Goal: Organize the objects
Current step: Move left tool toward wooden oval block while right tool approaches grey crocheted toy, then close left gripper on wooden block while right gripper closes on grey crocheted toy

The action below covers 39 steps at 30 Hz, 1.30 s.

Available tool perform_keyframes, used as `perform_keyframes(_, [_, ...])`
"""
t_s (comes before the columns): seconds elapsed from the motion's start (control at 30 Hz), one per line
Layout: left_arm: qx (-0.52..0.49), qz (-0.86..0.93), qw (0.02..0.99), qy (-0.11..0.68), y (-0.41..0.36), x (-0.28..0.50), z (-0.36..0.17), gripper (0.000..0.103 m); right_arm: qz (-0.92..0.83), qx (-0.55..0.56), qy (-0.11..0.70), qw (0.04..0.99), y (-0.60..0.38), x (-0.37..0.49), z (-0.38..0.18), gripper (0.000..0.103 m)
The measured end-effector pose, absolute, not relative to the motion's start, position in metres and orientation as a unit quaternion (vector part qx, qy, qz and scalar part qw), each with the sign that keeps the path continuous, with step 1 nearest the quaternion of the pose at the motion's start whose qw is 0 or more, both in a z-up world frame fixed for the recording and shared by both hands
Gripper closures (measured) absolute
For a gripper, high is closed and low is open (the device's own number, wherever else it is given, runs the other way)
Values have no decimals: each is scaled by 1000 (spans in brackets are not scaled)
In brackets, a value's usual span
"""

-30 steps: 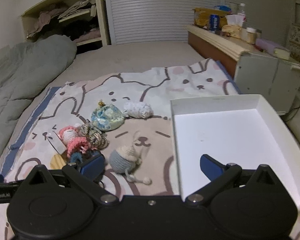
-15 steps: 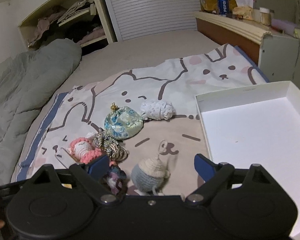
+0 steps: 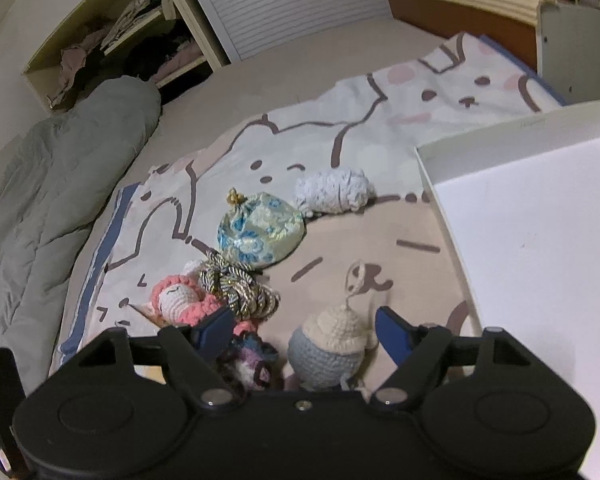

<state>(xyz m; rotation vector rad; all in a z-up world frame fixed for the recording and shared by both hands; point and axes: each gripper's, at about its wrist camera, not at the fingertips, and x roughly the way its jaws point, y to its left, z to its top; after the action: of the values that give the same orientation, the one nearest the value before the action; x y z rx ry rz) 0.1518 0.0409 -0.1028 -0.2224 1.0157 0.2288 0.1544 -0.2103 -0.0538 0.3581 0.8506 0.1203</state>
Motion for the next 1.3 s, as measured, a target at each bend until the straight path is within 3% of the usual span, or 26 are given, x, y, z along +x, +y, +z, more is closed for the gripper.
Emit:
perform_keyframes(0.5, [-235, 124, 843, 467, 57, 155, -113, 0, 61, 74, 432, 897, -185, 157, -81, 30])
perform_keyframes(0.8, [-165, 131, 854, 476, 37, 158, -115, 4, 64, 49, 436, 896, -176, 160, -94, 30])
perform_keyframes(0.93, [-159, 123, 854, 479, 38, 154, -112, 15, 60, 48, 442, 894, -180, 162, -100, 32])
perform_keyframes(1.0, [-158, 110, 858, 476, 35, 152, -108, 29, 59, 46, 442, 894, -181, 161, -103, 38])
perform_keyframes(1.07, [-157, 87, 863, 472, 30, 152, -105, 51, 61, 42, 439, 895, -181, 160, -103, 46])
perform_keyframes(1.13, [-151, 79, 866, 470, 27, 152, -104, 51, 67, 41, 434, 897, -181, 159, -102, 53])
perform_keyframes(1.3, [-129, 73, 872, 467, 25, 147, -97, 52, 80, 21, 411, 908, -178, 153, -94, 55])
